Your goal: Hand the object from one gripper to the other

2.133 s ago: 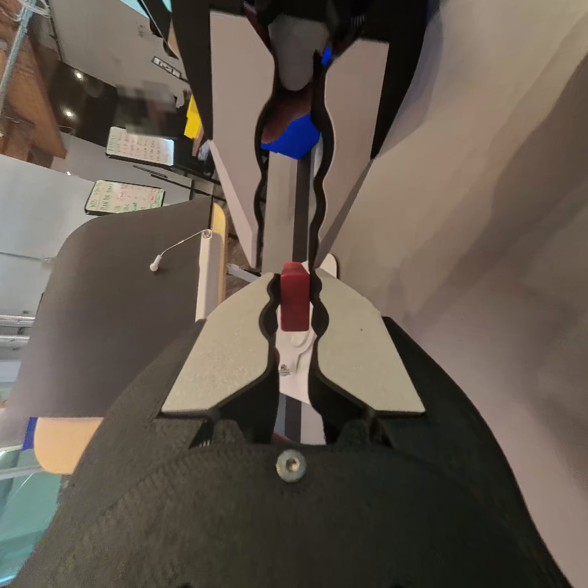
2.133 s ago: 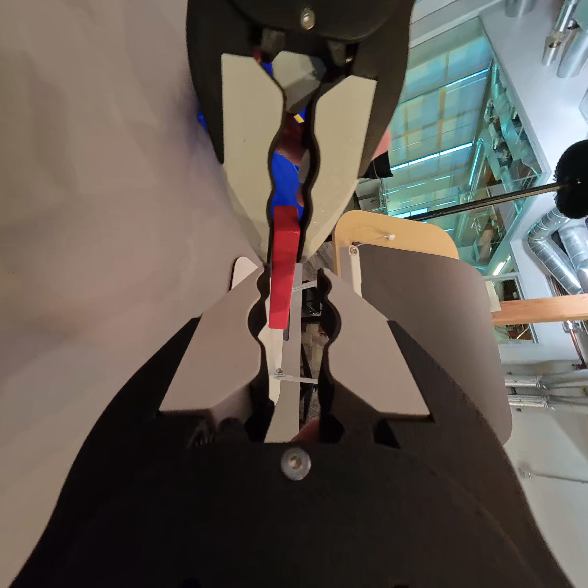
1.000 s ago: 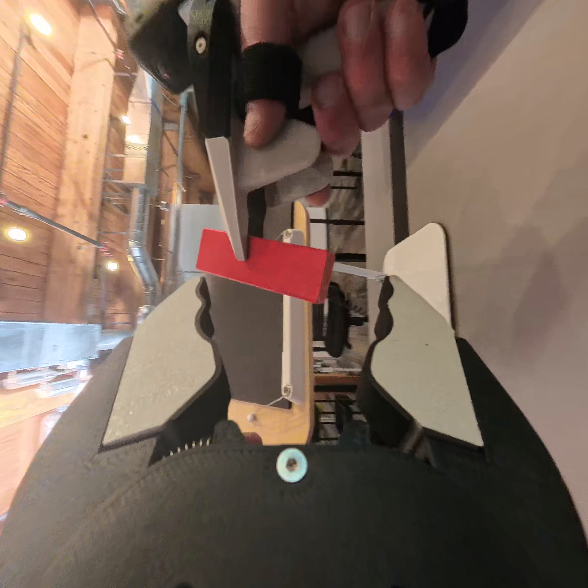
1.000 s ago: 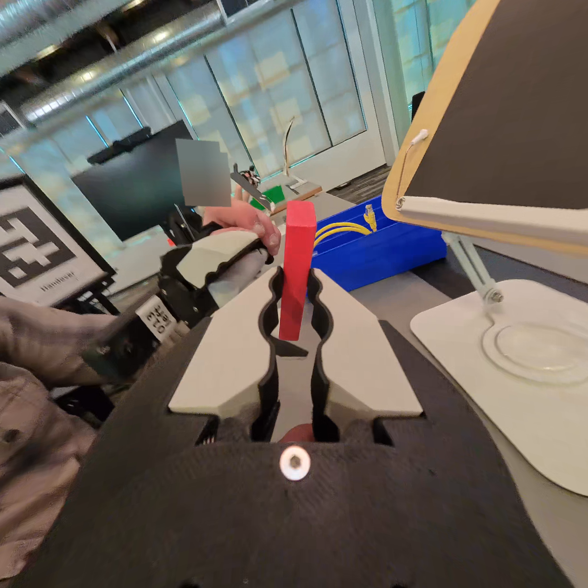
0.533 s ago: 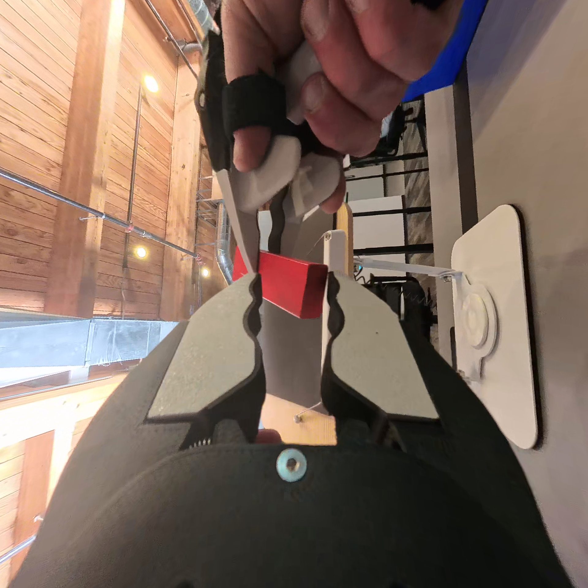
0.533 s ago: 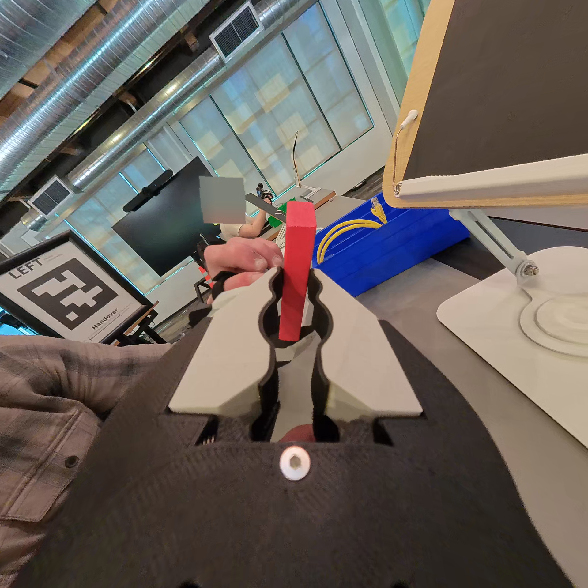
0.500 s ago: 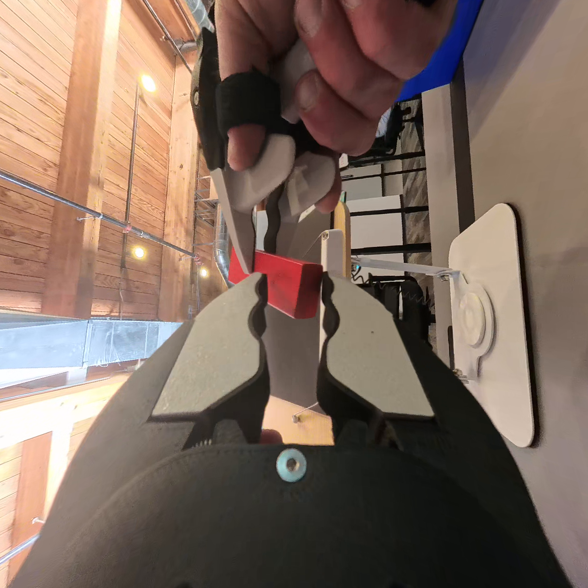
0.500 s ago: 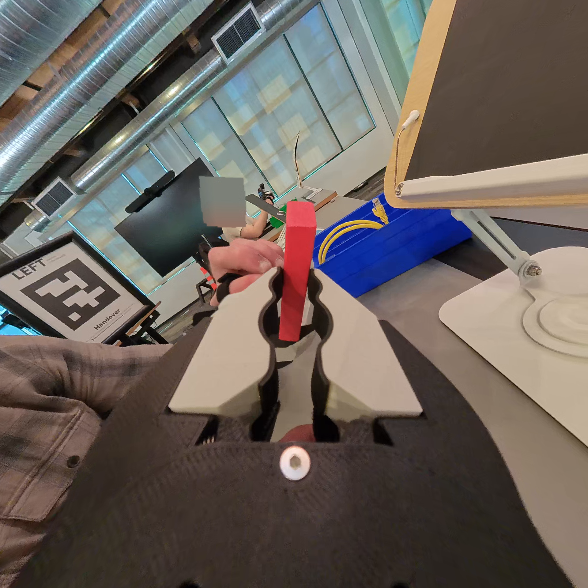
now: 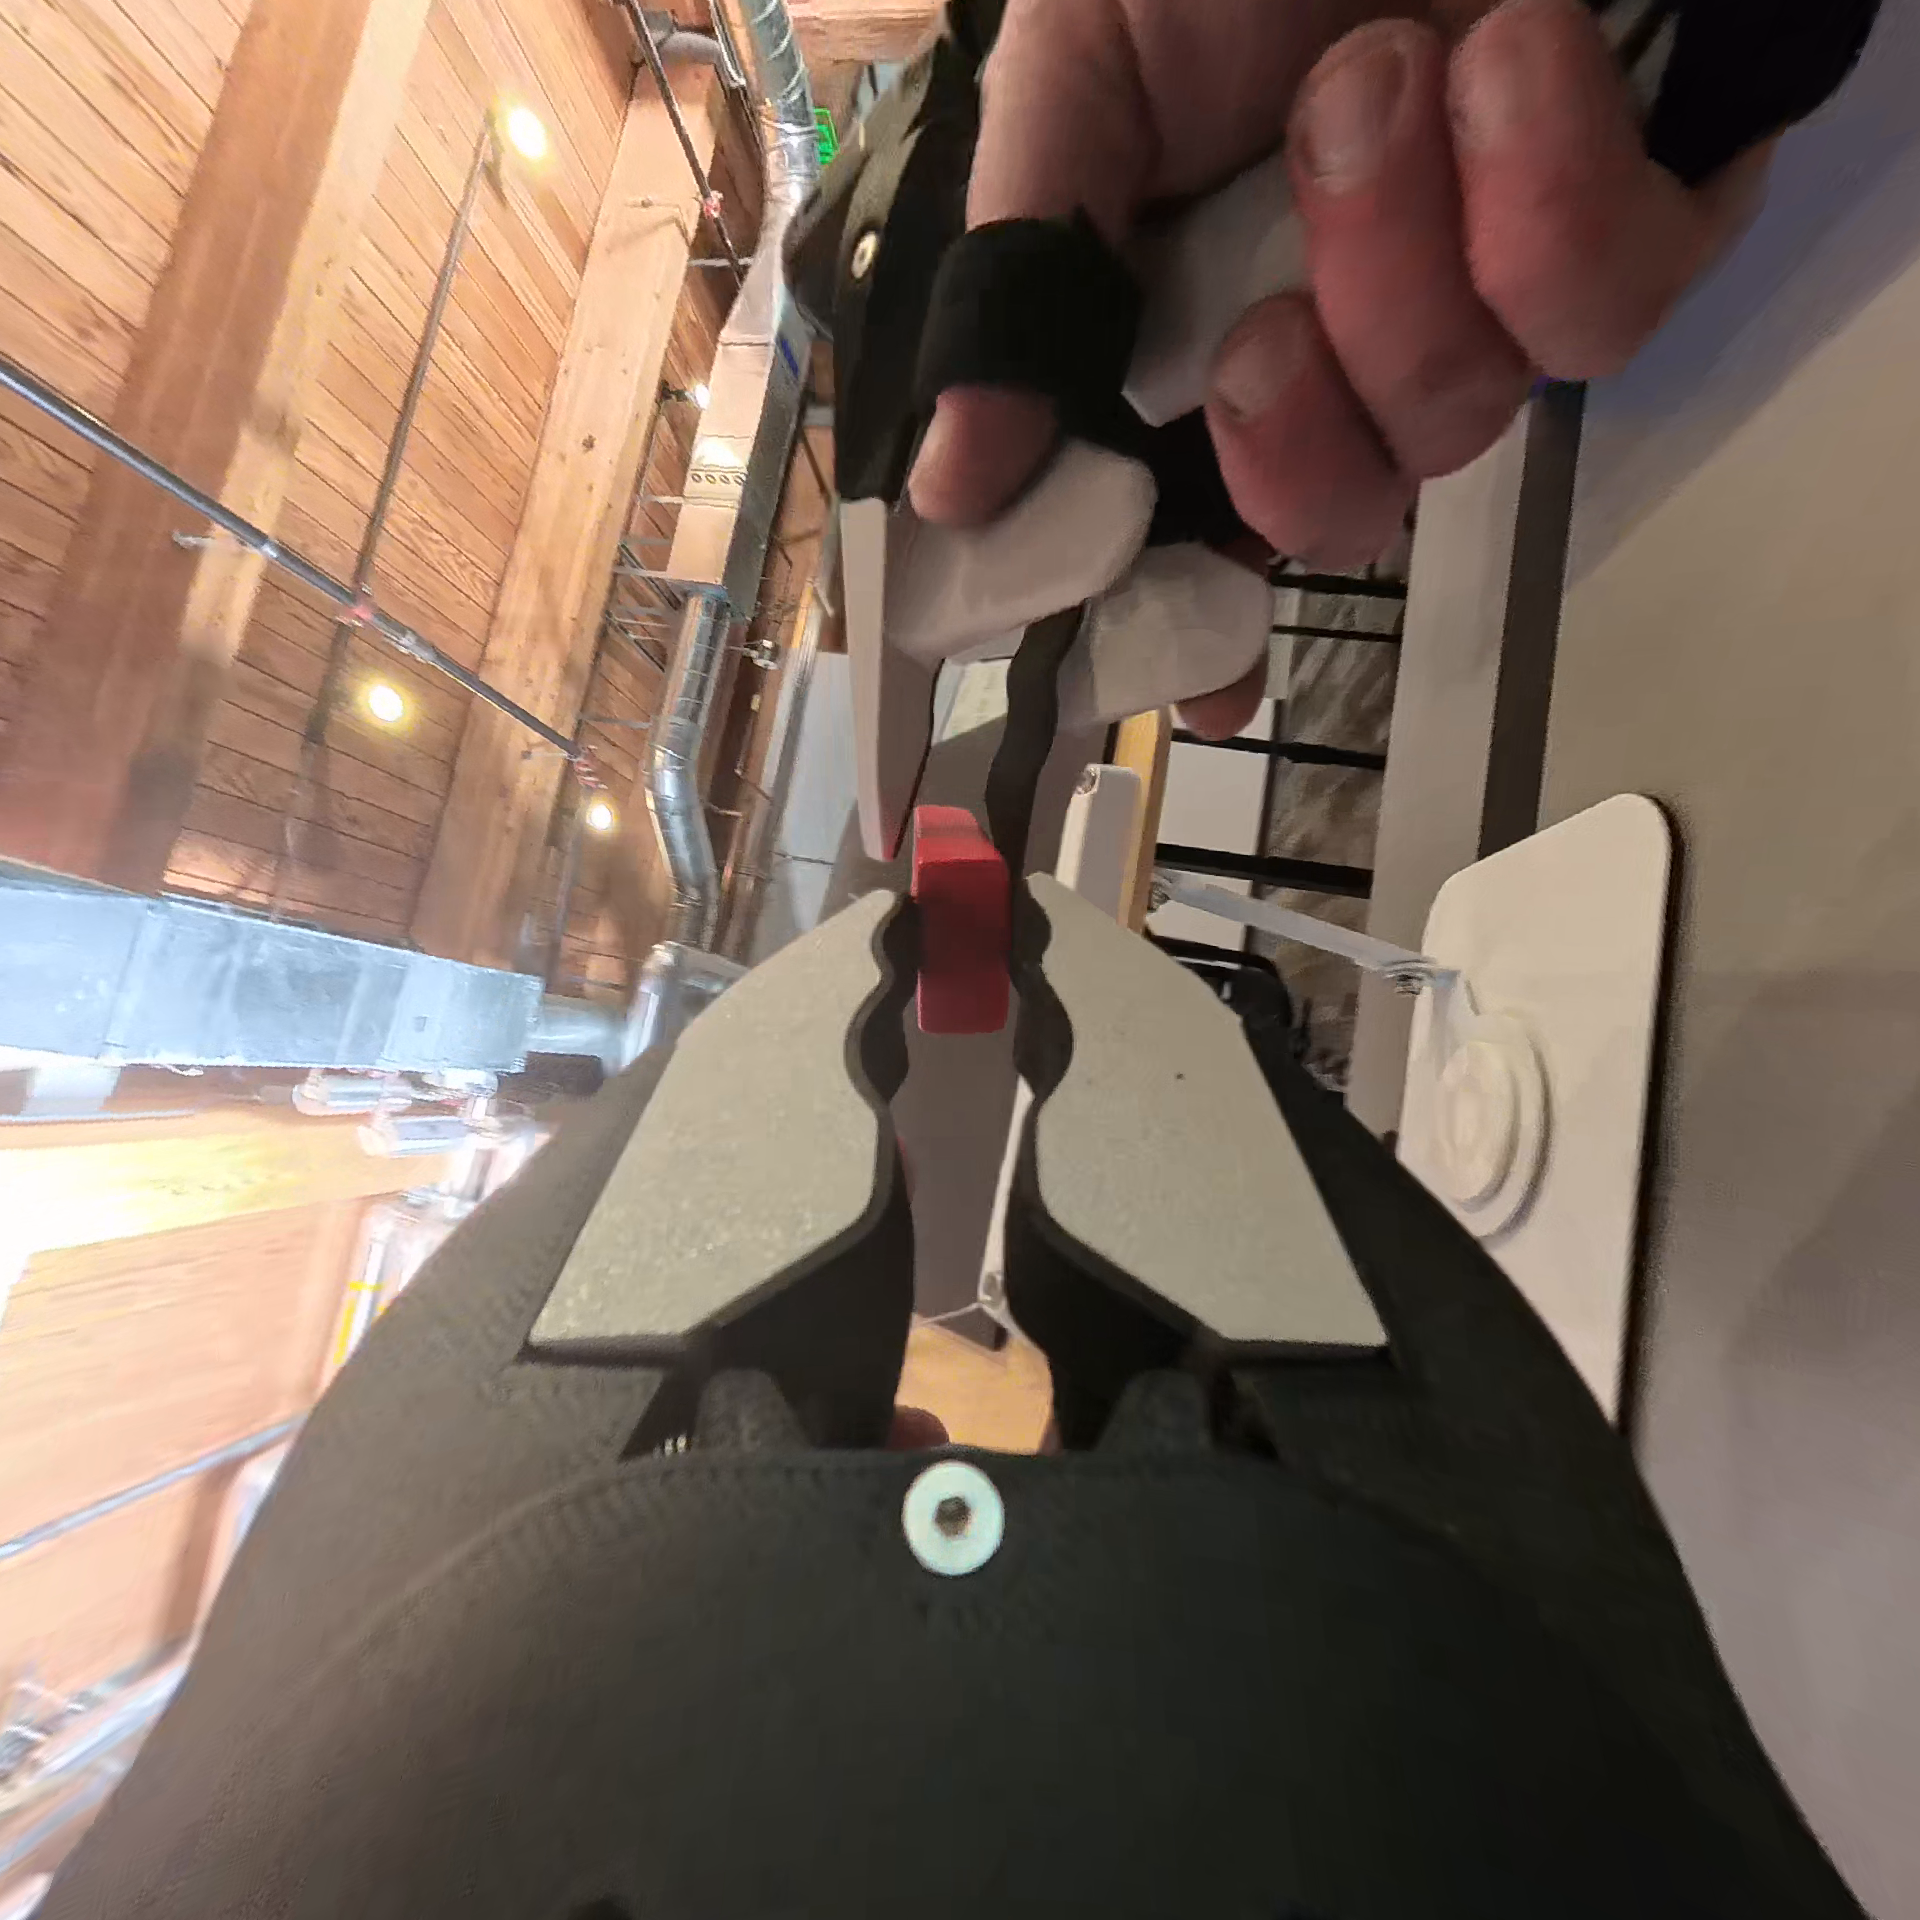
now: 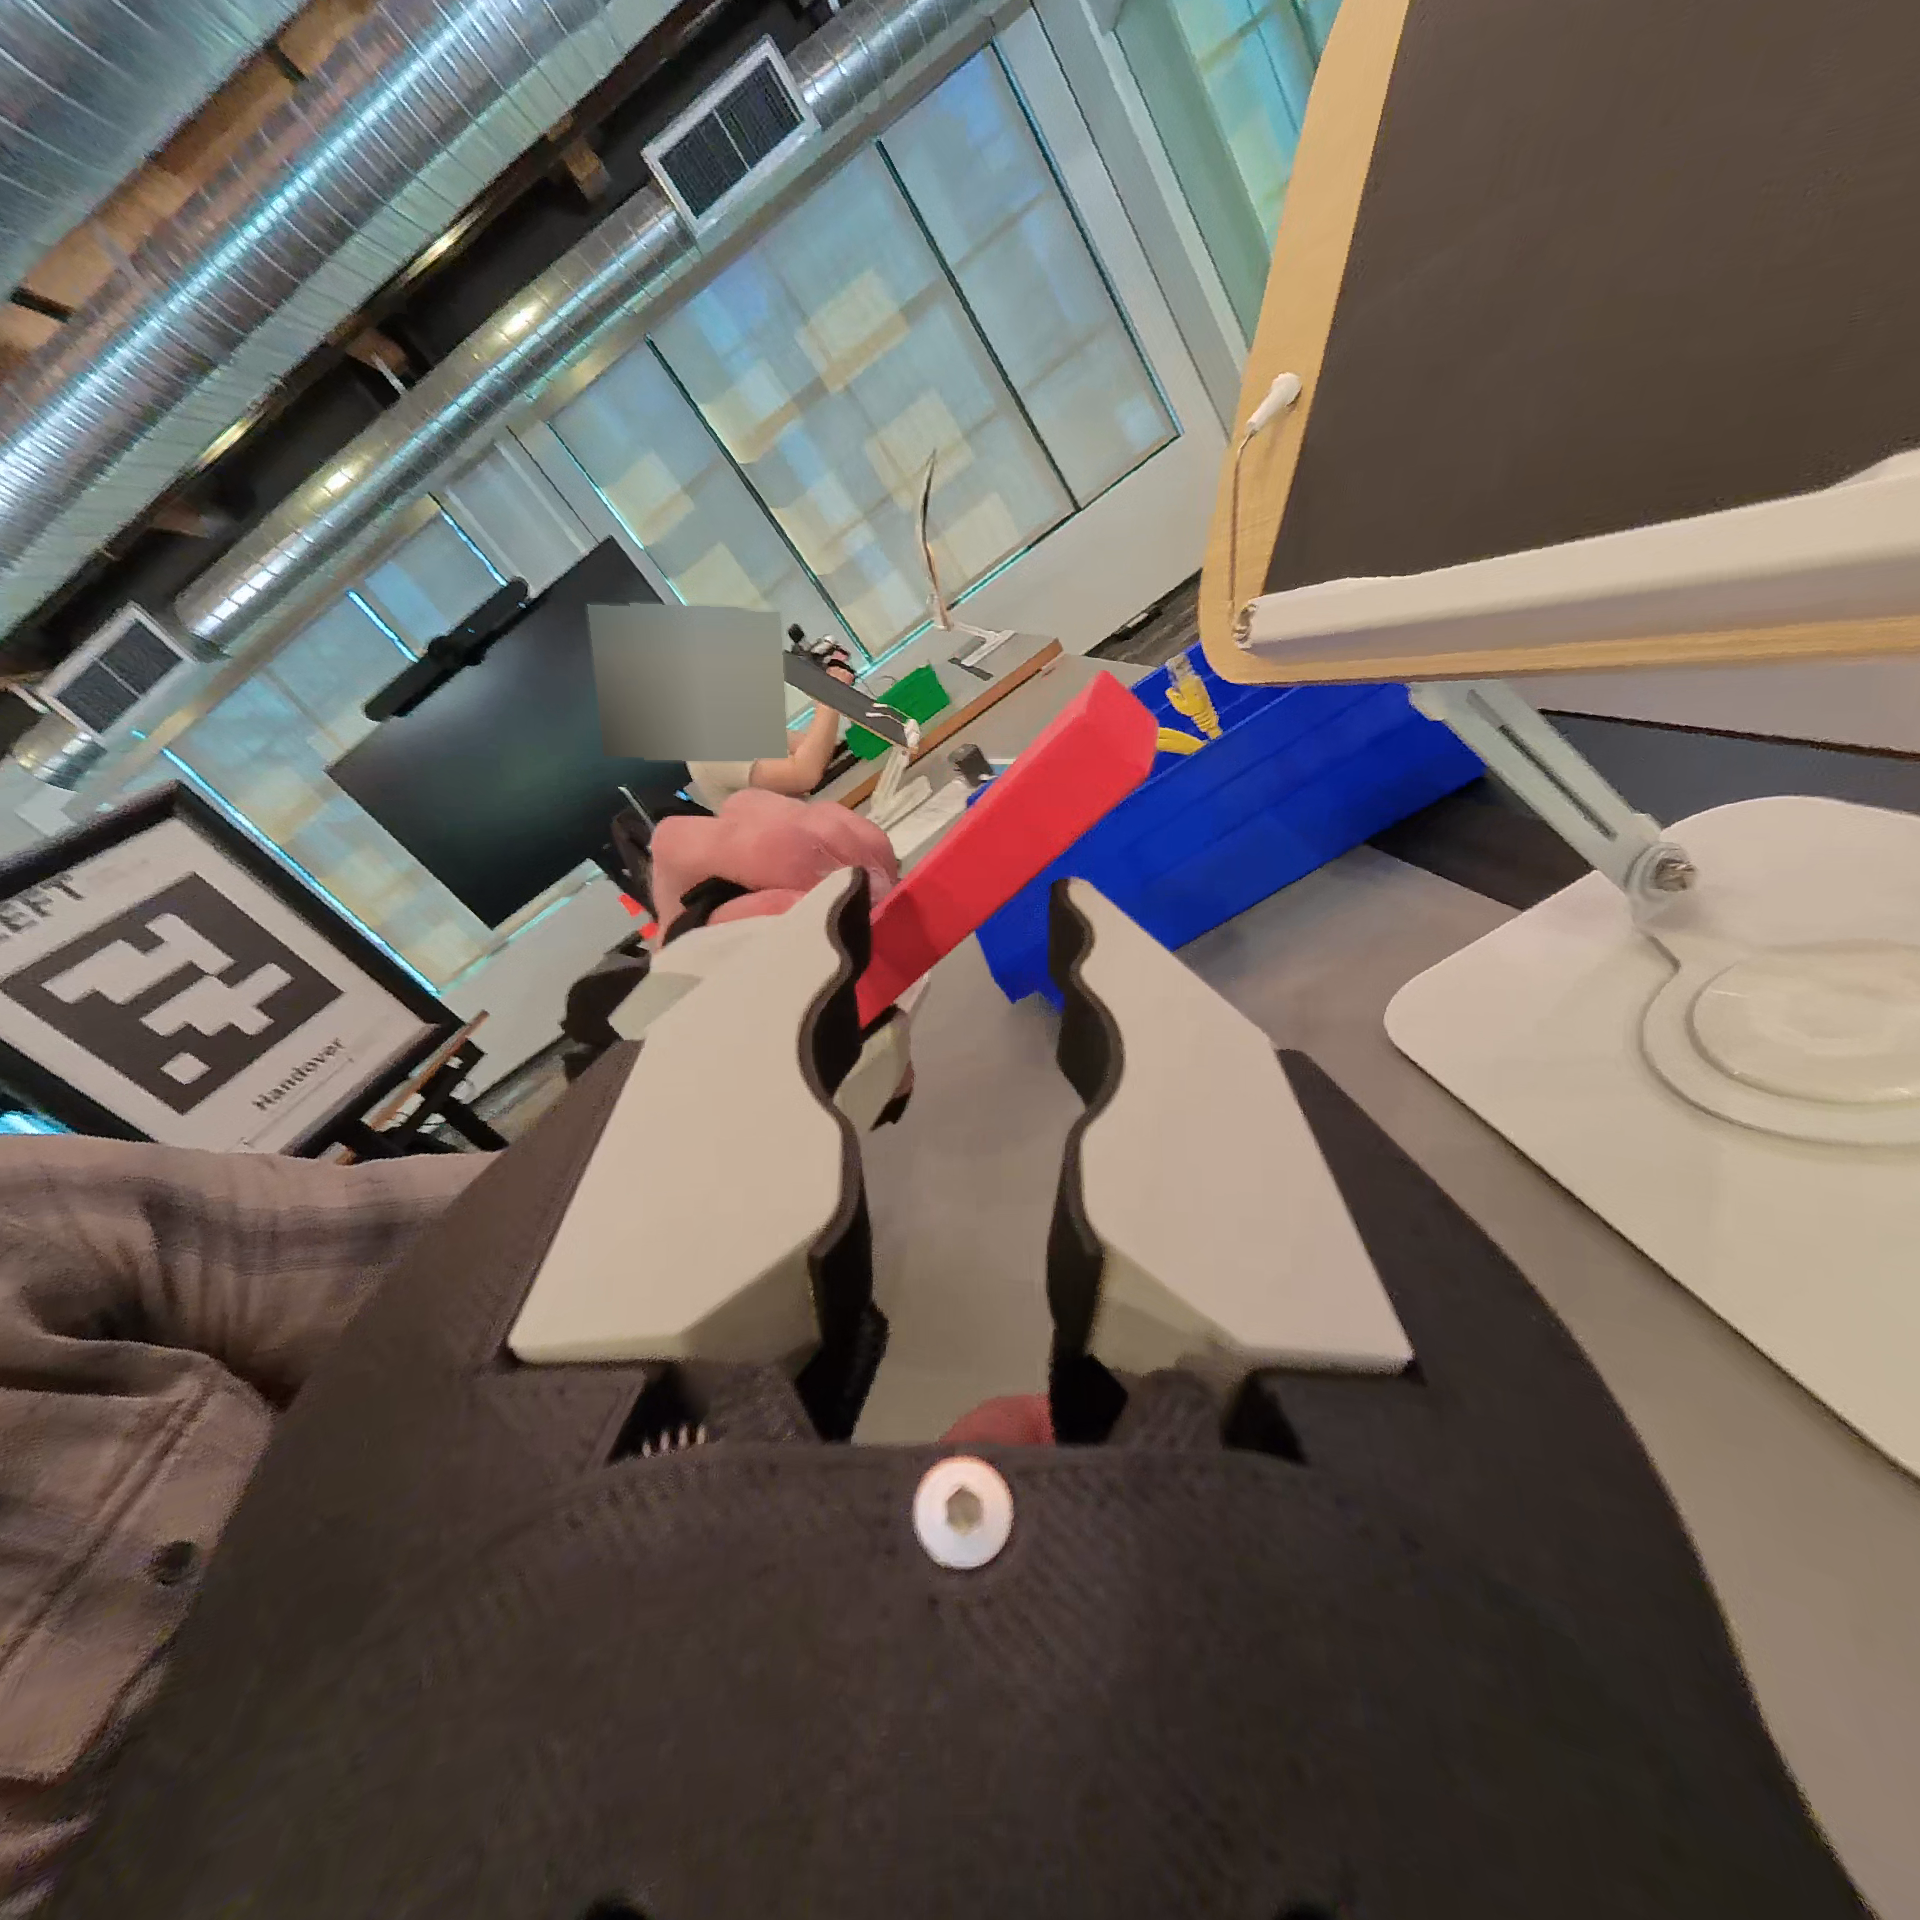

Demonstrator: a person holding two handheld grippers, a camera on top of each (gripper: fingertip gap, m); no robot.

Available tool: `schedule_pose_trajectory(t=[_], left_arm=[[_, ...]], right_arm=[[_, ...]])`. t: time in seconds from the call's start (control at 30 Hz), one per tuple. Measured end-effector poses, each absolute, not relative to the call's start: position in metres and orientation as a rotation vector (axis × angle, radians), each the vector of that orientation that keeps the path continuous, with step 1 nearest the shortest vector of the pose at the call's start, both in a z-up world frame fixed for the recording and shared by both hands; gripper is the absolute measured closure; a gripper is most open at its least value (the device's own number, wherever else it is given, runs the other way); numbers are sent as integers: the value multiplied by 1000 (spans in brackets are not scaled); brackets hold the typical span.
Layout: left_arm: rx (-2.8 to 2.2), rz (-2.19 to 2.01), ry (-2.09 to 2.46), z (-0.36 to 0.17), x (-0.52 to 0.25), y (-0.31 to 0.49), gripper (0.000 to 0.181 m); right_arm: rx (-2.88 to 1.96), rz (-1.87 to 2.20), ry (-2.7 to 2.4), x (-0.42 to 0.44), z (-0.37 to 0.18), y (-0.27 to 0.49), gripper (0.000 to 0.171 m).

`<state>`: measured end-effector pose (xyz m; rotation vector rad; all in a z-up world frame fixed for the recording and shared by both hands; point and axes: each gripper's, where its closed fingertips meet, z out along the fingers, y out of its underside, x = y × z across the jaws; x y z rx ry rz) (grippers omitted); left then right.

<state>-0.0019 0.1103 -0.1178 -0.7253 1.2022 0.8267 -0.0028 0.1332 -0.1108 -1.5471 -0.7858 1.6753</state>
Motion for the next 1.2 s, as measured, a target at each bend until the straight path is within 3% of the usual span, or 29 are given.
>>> schedule_pose_trajectory(t=[0.17,0.33,0.67,0.83,1.2], left_arm=[[-860,694,1190,-113,-10,115,165],[-1078,436,1215,-117,-12,115,165],[-1233,184,1354,-126,-4,93,165],[-1238,180,1391,-127,-1,87,165],[-1216,134,1413,-123,2,77,164]], right_arm=[[-1475,1429,-857,5,-106,144,115],[-1293,816,-1141,9,-105,143,106],[-977,95,-1545,3,-137,130,129],[-883,-3,-1590,0,-142,126,154],[-941,146,-1631,-5,-150,114,158]])
